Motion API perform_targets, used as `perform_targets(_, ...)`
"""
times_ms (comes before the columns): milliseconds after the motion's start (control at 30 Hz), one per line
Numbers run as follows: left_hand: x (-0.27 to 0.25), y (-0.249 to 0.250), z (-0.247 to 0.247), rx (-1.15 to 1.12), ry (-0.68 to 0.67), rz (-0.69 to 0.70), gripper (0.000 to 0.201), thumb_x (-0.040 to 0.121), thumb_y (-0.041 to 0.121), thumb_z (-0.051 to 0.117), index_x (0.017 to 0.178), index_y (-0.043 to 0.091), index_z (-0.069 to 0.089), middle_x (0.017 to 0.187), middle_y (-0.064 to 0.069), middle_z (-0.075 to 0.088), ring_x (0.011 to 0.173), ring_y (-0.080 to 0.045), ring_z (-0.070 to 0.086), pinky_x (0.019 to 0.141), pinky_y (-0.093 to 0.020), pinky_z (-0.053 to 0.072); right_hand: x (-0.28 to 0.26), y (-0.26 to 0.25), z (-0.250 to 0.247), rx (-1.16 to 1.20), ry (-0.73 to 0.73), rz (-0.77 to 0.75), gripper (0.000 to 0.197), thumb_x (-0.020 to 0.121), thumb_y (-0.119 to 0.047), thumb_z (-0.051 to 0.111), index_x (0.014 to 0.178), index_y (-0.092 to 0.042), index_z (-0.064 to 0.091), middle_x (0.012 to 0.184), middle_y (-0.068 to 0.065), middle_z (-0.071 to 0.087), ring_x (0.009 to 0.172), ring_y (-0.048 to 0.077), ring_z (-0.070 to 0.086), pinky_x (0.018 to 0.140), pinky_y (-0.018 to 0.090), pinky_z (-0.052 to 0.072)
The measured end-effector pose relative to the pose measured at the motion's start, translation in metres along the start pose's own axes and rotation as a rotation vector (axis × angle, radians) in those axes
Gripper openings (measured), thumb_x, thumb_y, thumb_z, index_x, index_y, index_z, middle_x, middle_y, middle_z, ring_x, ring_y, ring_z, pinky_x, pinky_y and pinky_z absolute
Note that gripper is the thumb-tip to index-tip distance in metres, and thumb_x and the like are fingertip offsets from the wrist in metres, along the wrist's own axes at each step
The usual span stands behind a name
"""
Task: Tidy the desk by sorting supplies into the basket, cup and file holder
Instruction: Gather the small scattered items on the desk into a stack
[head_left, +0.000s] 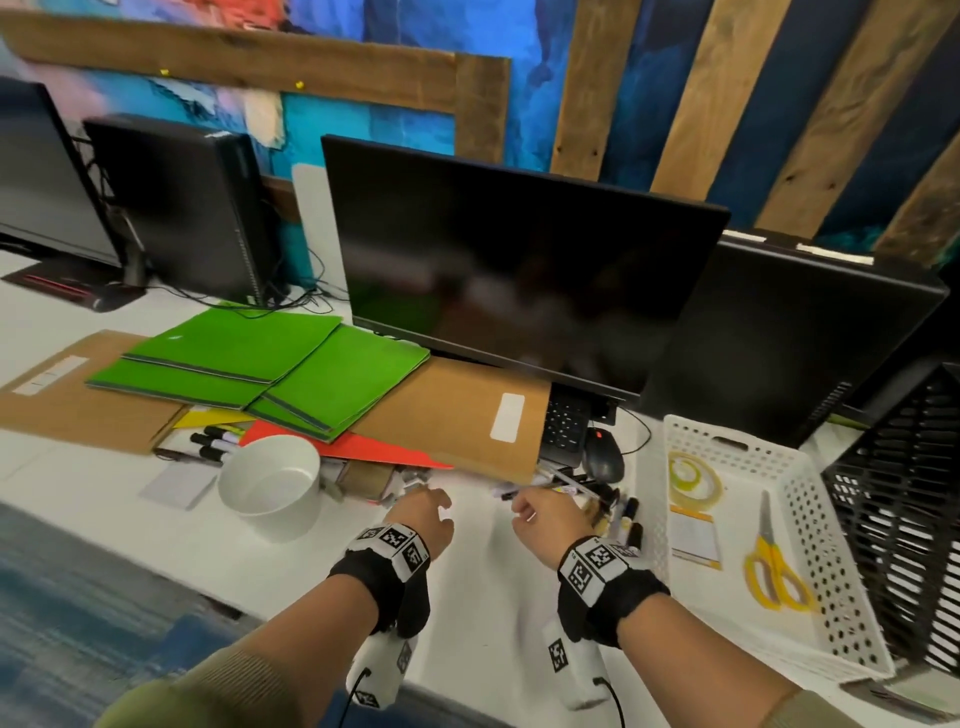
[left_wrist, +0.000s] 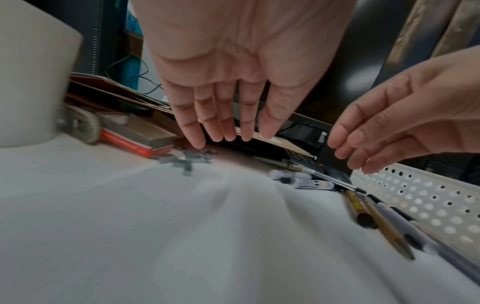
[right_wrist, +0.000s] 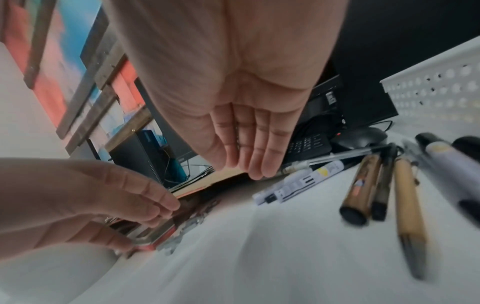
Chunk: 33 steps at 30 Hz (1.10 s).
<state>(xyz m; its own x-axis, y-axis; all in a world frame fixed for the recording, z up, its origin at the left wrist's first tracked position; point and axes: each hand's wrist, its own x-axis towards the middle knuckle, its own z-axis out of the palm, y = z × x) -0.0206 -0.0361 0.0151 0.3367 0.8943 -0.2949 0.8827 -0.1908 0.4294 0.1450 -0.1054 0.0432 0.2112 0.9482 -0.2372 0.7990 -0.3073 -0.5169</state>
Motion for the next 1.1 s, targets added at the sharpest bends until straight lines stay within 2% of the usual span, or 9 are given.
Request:
perform_targets(67, 0.000, -0.017, -0.006, 0.003, -0.008, -0.019, 0.038, 0.093, 0.024, 0.050, 0.130, 0.021, 0.050, 0.145, -0.001, 0.041, 0.130, -0.017, 0.045, 0.106, -0.026, 0.035, 0.002, -0.011, 0.012, -0.018, -0.039, 0.011, 0.024, 0.089, -0.016, 0.050, 0.111, -0.012, 0.060, 0.110, 0.004, 0.063, 0.107, 0.022, 0.058, 0.091, 0.027, 0.044)
perform_targets(233, 0.001, -0.056, -0.017, 0.033, -0.014, -0.003, 0.041, 0.092, 0.023, 0.051, 0.133, 0.021, 0.048, 0.142, -0.002, 0.043, 0.130, -0.020, 0.043, 0.109, -0.026, 0.033, 0.010, -0.035, 0.046, -0.031, -0.138, 0.010, 0.027, 0.089, -0.018, 0.052, 0.115, -0.011, 0.056, 0.121, 0.007, 0.060, 0.110, 0.024, 0.056, 0.090, 0.026, 0.042)
perform_targets(400, 0.005, -0.082, -0.024, 0.107, -0.065, 0.027, 0.050, 0.092, 0.022, 0.048, 0.140, 0.017, 0.037, 0.146, -0.003, 0.036, 0.132, -0.023, 0.039, 0.110, -0.030, 0.033, 0.016, -0.053, 0.073, -0.019, -0.196, 0.054, 0.037, 0.091, -0.019, 0.052, 0.128, -0.013, 0.049, 0.132, 0.009, 0.053, 0.122, 0.022, 0.051, 0.098, 0.026, 0.041)
perform_targets(567, 0.015, -0.098, -0.027, 0.132, -0.111, 0.041, 0.060, 0.092, 0.013, 0.044, 0.147, 0.009, 0.019, 0.157, -0.007, 0.016, 0.141, -0.025, 0.027, 0.116, -0.031, 0.025, 0.021, -0.068, 0.095, -0.042, -0.200, 0.056, 0.054, 0.093, -0.017, 0.049, 0.144, -0.014, 0.030, 0.148, 0.004, 0.035, 0.137, 0.018, 0.034, 0.111, 0.024, 0.027)
perform_targets(633, 0.019, -0.102, -0.026, 0.132, -0.125, 0.049, 0.061, 0.092, 0.008, 0.042, 0.147, 0.008, 0.016, 0.157, -0.008, 0.013, 0.142, -0.025, 0.026, 0.116, -0.030, 0.024, 0.022, -0.073, 0.103, -0.065, -0.194, 0.061, 0.061, 0.093, -0.017, 0.049, 0.147, -0.015, 0.021, 0.152, 0.003, 0.028, 0.140, 0.019, 0.026, 0.114, 0.025, 0.022)
perform_targets(900, 0.025, -0.107, -0.020, 0.118, -0.187, 0.115, 0.054, 0.090, 0.006, 0.043, 0.142, 0.011, 0.027, 0.145, -0.007, 0.026, 0.133, -0.024, 0.038, 0.112, -0.033, 0.032, 0.024, -0.080, 0.112, -0.131, -0.177, 0.074, 0.064, 0.093, -0.018, 0.049, 0.148, -0.019, 0.016, 0.154, 0.004, 0.021, 0.140, 0.025, 0.024, 0.115, 0.030, 0.023)
perform_targets(1100, 0.017, -0.104, -0.012, 0.124, -0.208, 0.174, 0.046, 0.094, 0.012, 0.042, 0.139, 0.012, 0.033, 0.144, -0.007, 0.028, 0.129, -0.025, 0.042, 0.106, -0.032, 0.037, 0.037, -0.081, 0.107, -0.147, -0.170, 0.072, 0.062, 0.090, -0.017, 0.049, 0.146, -0.022, 0.022, 0.152, 0.001, 0.025, 0.133, 0.029, 0.034, 0.109, 0.039, 0.034)
